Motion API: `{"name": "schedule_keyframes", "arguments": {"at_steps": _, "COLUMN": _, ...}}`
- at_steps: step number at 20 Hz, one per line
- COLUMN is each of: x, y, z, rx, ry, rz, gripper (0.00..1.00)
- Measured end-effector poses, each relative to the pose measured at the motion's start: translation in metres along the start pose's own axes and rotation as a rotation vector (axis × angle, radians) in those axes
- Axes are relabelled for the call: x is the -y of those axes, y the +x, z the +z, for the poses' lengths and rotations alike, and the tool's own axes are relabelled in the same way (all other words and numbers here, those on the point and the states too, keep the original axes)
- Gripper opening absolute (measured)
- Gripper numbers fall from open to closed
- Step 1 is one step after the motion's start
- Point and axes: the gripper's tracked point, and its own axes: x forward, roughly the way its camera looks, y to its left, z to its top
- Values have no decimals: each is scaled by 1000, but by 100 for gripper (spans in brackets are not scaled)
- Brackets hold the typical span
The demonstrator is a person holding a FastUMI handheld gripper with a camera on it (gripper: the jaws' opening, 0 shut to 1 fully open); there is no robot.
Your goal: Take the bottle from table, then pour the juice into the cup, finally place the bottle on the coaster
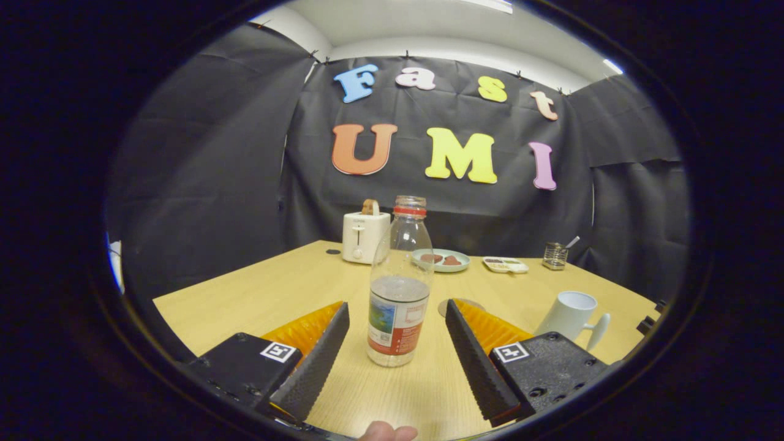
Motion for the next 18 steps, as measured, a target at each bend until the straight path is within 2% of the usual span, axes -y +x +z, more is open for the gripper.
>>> {"name": "schedule_keyframes", "arguments": {"at_steps": 3, "x": 2, "y": 19, "z": -5, "rx": -25, "ry": -30, "rz": -23, "gripper": 100}}
{"name": "schedule_keyframes", "arguments": {"at_steps": 11, "x": -8, "y": 53, "z": -10, "rx": -48, "ry": -66, "rz": 18, "gripper": 100}}
{"name": "schedule_keyframes", "arguments": {"at_steps": 15, "x": -5, "y": 58, "z": -11, "rx": -54, "ry": -92, "rz": 19, "gripper": 96}}
{"name": "schedule_keyframes", "arguments": {"at_steps": 18, "x": -5, "y": 58, "z": -10, "rx": -57, "ry": -90, "rz": 27, "gripper": 87}}
